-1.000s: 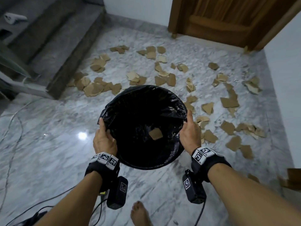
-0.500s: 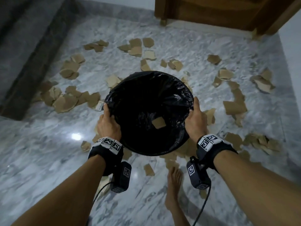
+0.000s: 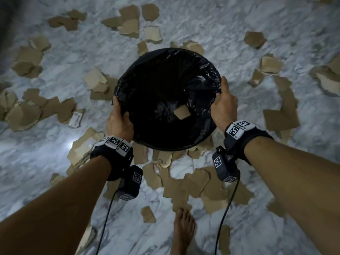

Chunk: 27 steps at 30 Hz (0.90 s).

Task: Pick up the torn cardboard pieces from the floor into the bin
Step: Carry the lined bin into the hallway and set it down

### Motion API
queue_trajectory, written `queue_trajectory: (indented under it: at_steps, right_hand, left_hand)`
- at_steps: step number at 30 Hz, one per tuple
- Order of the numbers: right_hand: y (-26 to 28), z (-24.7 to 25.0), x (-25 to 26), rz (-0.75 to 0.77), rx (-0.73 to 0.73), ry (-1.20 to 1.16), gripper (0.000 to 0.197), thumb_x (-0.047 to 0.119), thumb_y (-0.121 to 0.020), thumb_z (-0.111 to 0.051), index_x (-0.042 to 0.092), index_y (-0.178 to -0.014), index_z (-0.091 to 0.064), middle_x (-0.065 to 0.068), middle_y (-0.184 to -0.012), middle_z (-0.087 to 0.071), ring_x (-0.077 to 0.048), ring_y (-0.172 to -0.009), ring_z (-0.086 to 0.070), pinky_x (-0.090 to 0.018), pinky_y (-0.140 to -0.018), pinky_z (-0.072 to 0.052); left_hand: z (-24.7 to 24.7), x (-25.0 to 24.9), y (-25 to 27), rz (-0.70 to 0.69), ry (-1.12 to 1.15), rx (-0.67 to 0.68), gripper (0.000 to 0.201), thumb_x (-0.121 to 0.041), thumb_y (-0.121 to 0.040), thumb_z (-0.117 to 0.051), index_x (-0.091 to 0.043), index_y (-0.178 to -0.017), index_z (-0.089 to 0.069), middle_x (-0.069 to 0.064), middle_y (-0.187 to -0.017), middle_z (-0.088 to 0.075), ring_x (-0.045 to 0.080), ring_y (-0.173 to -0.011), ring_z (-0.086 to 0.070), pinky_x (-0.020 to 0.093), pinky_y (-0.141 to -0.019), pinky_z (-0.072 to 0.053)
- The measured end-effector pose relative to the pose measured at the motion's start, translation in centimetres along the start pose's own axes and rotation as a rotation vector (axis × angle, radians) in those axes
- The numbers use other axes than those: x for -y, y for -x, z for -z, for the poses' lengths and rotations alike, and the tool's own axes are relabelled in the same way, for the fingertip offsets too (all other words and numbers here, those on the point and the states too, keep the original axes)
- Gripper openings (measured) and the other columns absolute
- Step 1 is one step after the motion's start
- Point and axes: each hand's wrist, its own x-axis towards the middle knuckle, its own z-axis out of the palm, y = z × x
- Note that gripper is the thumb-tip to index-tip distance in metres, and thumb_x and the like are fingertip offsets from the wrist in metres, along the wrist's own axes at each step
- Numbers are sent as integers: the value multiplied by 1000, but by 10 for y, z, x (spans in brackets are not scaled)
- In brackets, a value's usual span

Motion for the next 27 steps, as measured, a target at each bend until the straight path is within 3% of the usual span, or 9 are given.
queue_trajectory:
  at_steps: [10, 15, 16, 18, 21, 27]
  right_hand:
    - [-29, -21, -42, -31, -17, -79, 63, 2, -98, -39, 21, -154, -18, -15, -92, -60, -30, -86, -60, -42, -83, -52]
    - [-33, -17, -46, -84, 12, -125, 58, 17, -101, -37, 26, -154, -16, -4, -77, -54, -26, -76, -58, -38, -75, -52]
    - [-31, -15, -47, -97, 24, -128, 57, 23, -101, -37, 27, -154, -15, -6, -83, -58, -26, -80, -59, -39, -77, -53]
    - [-25, -9, -51, -124, 35, -133, 61, 38, -99, -38, 27, -153, -13, -16, -111, -62, -32, -101, -60, -45, -89, -51]
    - [-7, 5, -59, -177, 41, -134, 68, 50, -95, -38, 26, -153, -14, -16, -140, -49, -33, -129, -46, -48, -105, -41]
    - [51, 45, -80, -225, 25, -70, 66, 45, -94, -39, 21, -153, -20, -14, -147, -43, -31, -132, -43, -45, -108, -36]
  left_hand:
    - [-39, -10, -14, -1, 57, 90, 65, -20, -99, -40, -26, -153, -4, 12, -149, -40, 36, -130, -44, 42, -102, -41]
    - [-46, -14, -13, 1, 68, 97, 69, -26, -100, -40, -26, -153, 3, 11, -151, -36, 35, -132, -43, 43, -104, -40]
    - [-46, -15, -10, 14, 78, 94, 69, -28, -100, -40, -25, -153, 3, 12, -152, -34, 34, -134, -41, 43, -107, -38]
    - [-47, -15, -3, 59, 108, 75, 68, -32, -100, -40, -20, -153, 1, 12, -154, -28, 31, -139, -34, 39, -112, -32]
    - [-41, -13, 12, 168, 169, 67, 70, -40, -100, -36, -13, -153, 1, 14, -158, -17, 29, -145, -22, 37, -118, -23]
    - [-24, -17, 66, 189, 64, 76, 69, -41, -100, -35, -8, -152, -5, 15, -159, -12, 31, -146, -15, 39, -118, -18]
